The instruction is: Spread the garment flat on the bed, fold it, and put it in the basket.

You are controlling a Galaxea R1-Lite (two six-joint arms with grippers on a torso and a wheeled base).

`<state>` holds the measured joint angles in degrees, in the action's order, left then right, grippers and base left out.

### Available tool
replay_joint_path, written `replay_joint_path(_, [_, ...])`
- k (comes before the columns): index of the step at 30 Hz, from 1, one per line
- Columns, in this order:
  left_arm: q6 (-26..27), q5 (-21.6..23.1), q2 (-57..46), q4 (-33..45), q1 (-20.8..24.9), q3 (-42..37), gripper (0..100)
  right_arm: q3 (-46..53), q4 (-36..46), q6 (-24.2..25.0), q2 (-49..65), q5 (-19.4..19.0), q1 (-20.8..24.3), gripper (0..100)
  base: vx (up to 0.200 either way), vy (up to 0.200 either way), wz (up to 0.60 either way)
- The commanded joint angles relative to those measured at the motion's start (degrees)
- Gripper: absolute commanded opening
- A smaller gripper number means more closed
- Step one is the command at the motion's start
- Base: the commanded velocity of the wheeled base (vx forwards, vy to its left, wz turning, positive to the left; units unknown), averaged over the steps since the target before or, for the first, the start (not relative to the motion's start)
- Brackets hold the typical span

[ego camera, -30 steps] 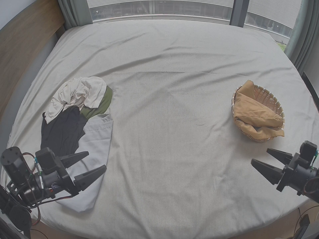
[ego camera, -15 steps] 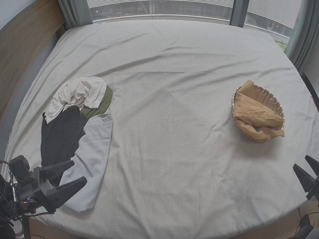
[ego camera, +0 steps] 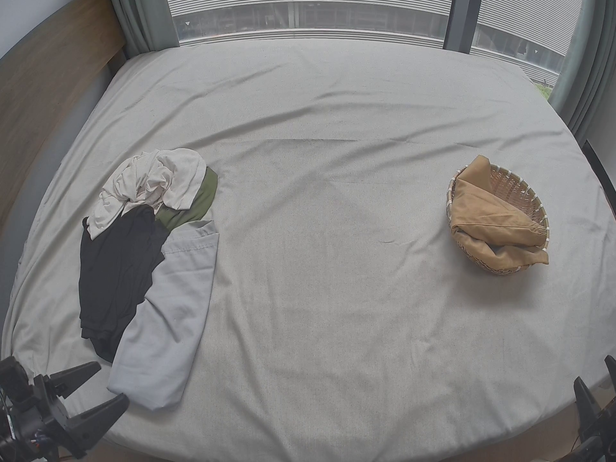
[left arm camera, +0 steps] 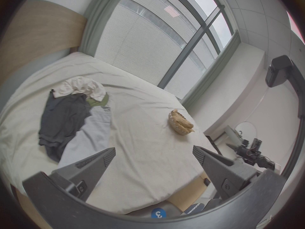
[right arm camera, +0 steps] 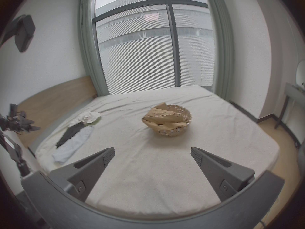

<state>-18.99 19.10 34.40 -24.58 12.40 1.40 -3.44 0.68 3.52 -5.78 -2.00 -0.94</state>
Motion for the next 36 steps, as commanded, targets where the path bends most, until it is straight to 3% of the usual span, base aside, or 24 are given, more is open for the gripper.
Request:
replay_joint_path(1, [4.6,-5.1,-25.4,17.3,-8.3,-1.1,100,0.5,3.1,-2.9,4.9,7.8,0.3,100,0.0,0.0,0.0])
replay_joint_path(4, [7.0,-4.9,-33.0,24.5,-12.5,0.4,100,0.5,3.2,-2.0,4.9,6.9,0.4,100,0.0,0.0,0.0])
replay_joint_path(6, [9.5,-6.7,-34.3,24.5,-12.8,0.4,100,0.5,3.1,-2.4,4.9,6.7,0.4,100,0.0,0.0,0.0])
replay_joint_path(9, [13.3,-12.7,-34.2,24.0,-12.7,-0.2,100,0.4,3.2,-2.9,4.8,6.5,0.2,100,0.0,0.0,0.0])
replay_joint_path(10, [13.3,-12.7,-34.2,24.0,-12.7,-0.2,100,0.4,3.2,-2.9,4.8,6.5,0.2,100,0.0,0.0,0.0])
replay_joint_path(12, [19.2,-19.8,-34.1,24.7,-12.7,-1.4,100,1.6,0.5,-6.2,4.9,1.7,0.2,100,0.0,0.0,0.0])
replay_joint_path(14, [19.3,-20.1,-34.1,24.7,-12.7,-1.4,100,1.8,0.0,-6.3,4.8,1.2,0.2,100,0.0,0.0,0.0])
replay_joint_path(15, [18.3,-20.0,-34.1,24.6,-12.7,-1.4,100,3.4,-3.9,-7.0,4.9,0.3,0.1,100,0.0,0.0,0.0])
replay_joint_path(18, [18.8,-20.0,-34.1,24.5,-12.7,-1.4,100,3.3,0.6,-3.1,4.8,4.2,0.4,100,0.0,0.0,0.0])
replay_joint_path(36, [19.2,-19.0,-34.4,24.4,-12.7,-1.4,100,3.4,-0.6,-3.5,5.0,3.0,0.5,100,0.0,0.0,0.0])
